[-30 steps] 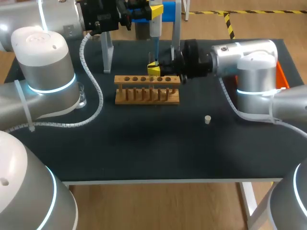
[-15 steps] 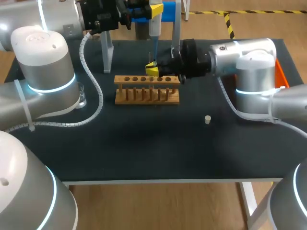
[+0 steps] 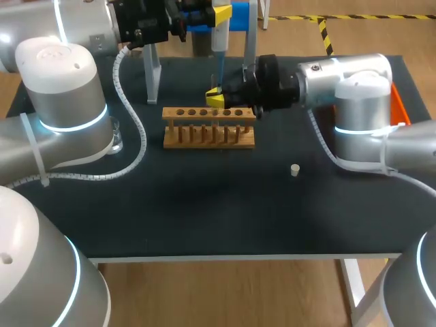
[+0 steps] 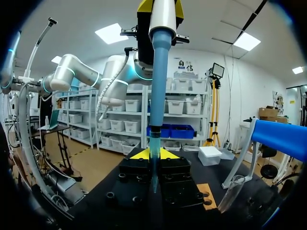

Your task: Invert the test tube, pick up the pipette, mount the tip to pipette, aspirate from beaker and dispense into the tube, eject the tip, return the pipette, and cap with the stopper.

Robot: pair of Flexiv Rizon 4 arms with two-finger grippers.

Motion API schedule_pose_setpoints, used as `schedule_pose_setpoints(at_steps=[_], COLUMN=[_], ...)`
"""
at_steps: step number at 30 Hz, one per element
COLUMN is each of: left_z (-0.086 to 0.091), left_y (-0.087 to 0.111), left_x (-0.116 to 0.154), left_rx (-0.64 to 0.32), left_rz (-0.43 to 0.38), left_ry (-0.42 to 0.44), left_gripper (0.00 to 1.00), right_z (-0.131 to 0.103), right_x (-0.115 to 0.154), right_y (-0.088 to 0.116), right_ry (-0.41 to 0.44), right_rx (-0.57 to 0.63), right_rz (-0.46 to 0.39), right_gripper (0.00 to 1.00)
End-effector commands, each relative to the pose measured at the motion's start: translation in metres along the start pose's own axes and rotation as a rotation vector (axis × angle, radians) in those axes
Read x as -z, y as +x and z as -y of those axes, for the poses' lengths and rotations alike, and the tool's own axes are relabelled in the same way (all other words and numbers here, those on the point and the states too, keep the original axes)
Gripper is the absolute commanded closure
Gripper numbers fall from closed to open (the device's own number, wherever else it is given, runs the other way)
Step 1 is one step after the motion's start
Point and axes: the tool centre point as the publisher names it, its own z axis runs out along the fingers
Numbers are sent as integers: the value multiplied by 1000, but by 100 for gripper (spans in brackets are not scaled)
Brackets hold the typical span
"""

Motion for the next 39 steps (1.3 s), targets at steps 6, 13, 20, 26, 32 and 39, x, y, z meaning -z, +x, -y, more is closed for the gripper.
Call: schedule_pose_setpoints(at_steps=[6,13,20,26,32,39], left_z=[-3,-3,-3,-3,-3,-3], left_y=[0,0,0,0,0,0], left_x=[0,0,0,0,0,0], left_rx=[0,0,0,0,0,0], left_rz=[1,1,1,1,1,1], left_ry=[2,2,2,2,2,2], left_gripper=[100,100,100,100,100,100], right_z=[-7,-8,-13,-16,-25,-32], right_x=[0,0,0,0,0,1], right_y=[3,2,0,-1,-4,-6], right_ry=[-16,-18,-20,-21,-29,-35], right_rx=[-9,-15,-12,-8,-4,6], right_rz=[12,16,17,20,23,26], right_gripper=[100,100,100,100,100,100])
